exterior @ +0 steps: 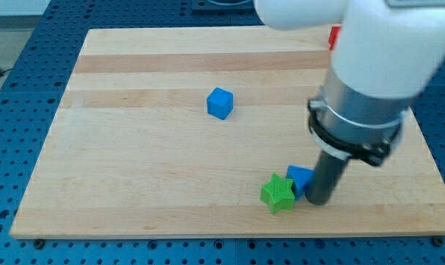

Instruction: Move the blue triangle to the bottom left of the blue cube

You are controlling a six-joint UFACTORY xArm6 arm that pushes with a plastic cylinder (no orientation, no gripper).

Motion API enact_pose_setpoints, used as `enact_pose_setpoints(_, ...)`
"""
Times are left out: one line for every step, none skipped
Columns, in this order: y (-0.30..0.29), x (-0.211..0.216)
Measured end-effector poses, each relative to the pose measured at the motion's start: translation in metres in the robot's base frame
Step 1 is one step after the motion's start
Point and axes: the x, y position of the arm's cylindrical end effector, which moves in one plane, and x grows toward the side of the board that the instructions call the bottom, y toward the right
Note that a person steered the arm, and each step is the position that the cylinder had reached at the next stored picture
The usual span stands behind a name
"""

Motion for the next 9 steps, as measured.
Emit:
enact_pose_setpoints(-0.029,-0.031)
enact_pose_setpoints(-0.056,-0.056)
enact_pose_setpoints(-0.082,-0.082)
enact_pose_setpoints(-0.105,-0.109)
enact_pose_setpoints(-0.107,-0.104)
enact_pose_setpoints(-0.117,-0.090)
enact_pose_setpoints(-0.146,-0.093)
enact_pose_setpoints(-0.157,-0.103)
enact_pose_setpoints(-0.157,-0.109)
